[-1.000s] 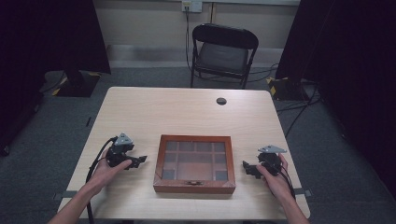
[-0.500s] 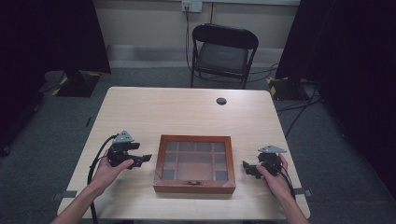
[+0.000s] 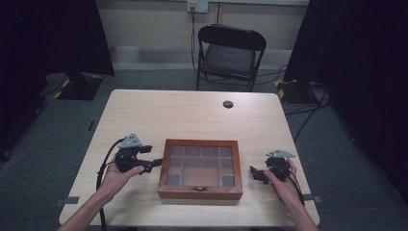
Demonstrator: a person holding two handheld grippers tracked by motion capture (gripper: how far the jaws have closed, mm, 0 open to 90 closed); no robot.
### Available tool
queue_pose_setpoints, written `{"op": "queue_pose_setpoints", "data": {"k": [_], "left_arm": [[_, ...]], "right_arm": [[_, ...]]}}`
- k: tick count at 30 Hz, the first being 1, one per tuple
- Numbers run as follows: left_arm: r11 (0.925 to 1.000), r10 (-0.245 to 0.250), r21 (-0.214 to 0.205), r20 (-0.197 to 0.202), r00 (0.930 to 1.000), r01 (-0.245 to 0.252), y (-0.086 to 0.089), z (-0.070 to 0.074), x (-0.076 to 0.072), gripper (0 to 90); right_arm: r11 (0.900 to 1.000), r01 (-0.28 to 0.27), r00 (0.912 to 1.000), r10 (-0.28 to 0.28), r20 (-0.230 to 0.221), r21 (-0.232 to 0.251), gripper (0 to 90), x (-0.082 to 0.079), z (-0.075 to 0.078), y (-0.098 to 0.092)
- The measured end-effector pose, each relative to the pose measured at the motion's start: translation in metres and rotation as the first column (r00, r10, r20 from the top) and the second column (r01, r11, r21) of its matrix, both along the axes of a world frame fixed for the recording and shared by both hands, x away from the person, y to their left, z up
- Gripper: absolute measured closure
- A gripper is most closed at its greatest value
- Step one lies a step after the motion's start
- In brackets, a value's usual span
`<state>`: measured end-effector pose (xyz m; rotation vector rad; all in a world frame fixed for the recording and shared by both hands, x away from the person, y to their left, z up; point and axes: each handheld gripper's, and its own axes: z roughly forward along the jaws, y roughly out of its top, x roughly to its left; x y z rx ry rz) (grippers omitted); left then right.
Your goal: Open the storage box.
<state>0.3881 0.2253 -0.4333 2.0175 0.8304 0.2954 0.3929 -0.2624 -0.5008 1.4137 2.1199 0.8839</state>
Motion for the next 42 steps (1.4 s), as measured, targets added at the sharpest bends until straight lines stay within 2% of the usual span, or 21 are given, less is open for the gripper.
{"op": "queue_pose_setpoints", "data": {"k": [4,6,8,10,11,14,16,17,20,22,29,32,33,34,35,36,37,38,39,40,42], "left_arm": [[0.9994,-0.036,-0.001,0.001,0.9994,0.036,-0.009,0.005,-0.001,28.7],[0.9988,-0.047,-0.009,-0.021,0.9987,0.047,-0.016,0.008,0.0,30.2],[0.9992,-0.038,-0.009,-0.016,0.9991,0.038,-0.019,0.012,0.001,30.1],[0.9988,-0.05,-0.001,-0.007,0.9988,0.049,-0.024,0.015,0.002,30.7],[0.9983,-0.055,0.019,-0.005,0.9985,0.055,-0.026,0.018,0.003,31.1],[0.9982,-0.06,0.004,-0.005,0.9982,0.06,-0.033,0.025,0.005,32.1],[0.9989,-0.046,-0.012,-0.03,0.9985,0.046,-0.04,0.028,0.007,32.5],[0.9977,-0.058,-0.038,-0.044,0.9973,0.057,-0.043,0.027,0.009,33.1],[0.9951,-0.096,-0.025,-0.052,0.994,0.095,-0.056,0.029,0.011,33.8],[0.9916,-0.126,-0.035,-0.049,0.9908,0.124,-0.064,0.031,0.011,35.0],[0.9719,-0.232,-0.057,-0.07,0.9702,0.228,-0.09,0.036,0.012,39.3],[0.9665,-0.253,-0.059,-0.064,0.9653,0.25,-0.097,0.036,0.009,41.9],[0.9596,-0.28,-0.053,-0.074,0.9573,0.276,-0.1,0.035,0.006,43.2],[0.9596,-0.28,-0.053,-0.074,0.9573,0.276,-0.1,0.035,0.006,43.4],[0.9512,-0.307,-0.053,-0.075,0.9487,0.304,-0.103,0.033,0.002,43.4],[0.9512,-0.307,-0.053,-0.075,0.9487,0.304,-0.103,0.033,0.002,43.4],[0.9438,-0.329,-0.061,-0.069,0.9419,0.325,-0.104,0.032,0.0,43.4],[0.9413,-0.337,-0.046,-0.072,0.9388,0.334,-0.105,0.032,-0.002,43.4],[0.9397,-0.341,-0.052,-0.073,0.9371,0.338,-0.106,0.03,-0.004,43.4],[0.9346,-0.355,-0.056,-0.078,0.9317,0.351,-0.107,0.03,-0.006,43.4],[0.9289,-0.37,-0.052,-0.085,0.9252,0.367,-0.108,0.028,-0.009,43.7]], "right_arm": [[1.0,0.0,1.0,0.0,0.0,0.0,3.3,0.0,0.0,0.0],[1.0,0.0,1.0,0.0,0.0,0.0,3.3,0.0,0.0,0.0],[1.0,0.0,1.0,0.0,0.0,0.0,3.3,0.0,0.0,0.0],[1.0,0.001,1.0,-0.001,0.0,-0.001,3.2,0.0,0.0,0.0],[1.0,0.001,1.0,-0.001,-0.001,-0.001,3.2,0.0,0.0,0.0],[1.0,0.002,1.0,-0.002,-0.001,-0.001,3.0,0.0,0.0,0.0],[1.0,0.004,1.0,-0.004,-0.003,0.001,2.8,0.0,0.0,0.001],[1.0,0.006,1.0,-0.006,-0.003,0.0,2.6,0.0,0.0,0.001],[1.0,0.003,1.0,-0.003,-0.002,0.001,2.5,0.001,0.0,0.001],[1.0,0.003,1.0,-0.003,-0.002,0.001,2.5,0.001,0.0,0.001],[1.0,0.003,1.0,-0.003,-0.002,0.001,2.5,0.001,0.0,0.001],[1.0,0.002,1.0,-0.002,0.0,-0.001,2.3,0.001,0.0,0.001],[1.0,0.001,1.0,-0.001,-0.002,0.0,2.0,0.001,0.0,0.001],[1.0,0.001,1.0,-0.001,-0.002,0.0,2.0,0.001,0.0,0.001],[1.0,0.0,1.0,0.0,-0.001,-0.001,2.0,0.001,0.0,0.0],[1.0,0.0,1.0,0.0,-0.001,-0.001,2.0,0.001,0.0,0.0],[1.0,0.001,1.0,-0.001,-0.002,-0.001,2.0,0.001,0.0,0.001],[1.0,0.001,1.0,-0.001,-0.002,-0.001,2.0,0.001,0.0,0.001],[1.0,0.002,1.0,-0.002,-0.002,-0.001,1.9,0.001,0.0,0.001],[1.0,0.002,1.0,-0.002,-0.001,-0.001,1.8,0.001,0.0,0.001],[1.0,0.006,1.0,-0.006,-0.002,-0.001,1.7,0.001,0.0,0.001]]}}
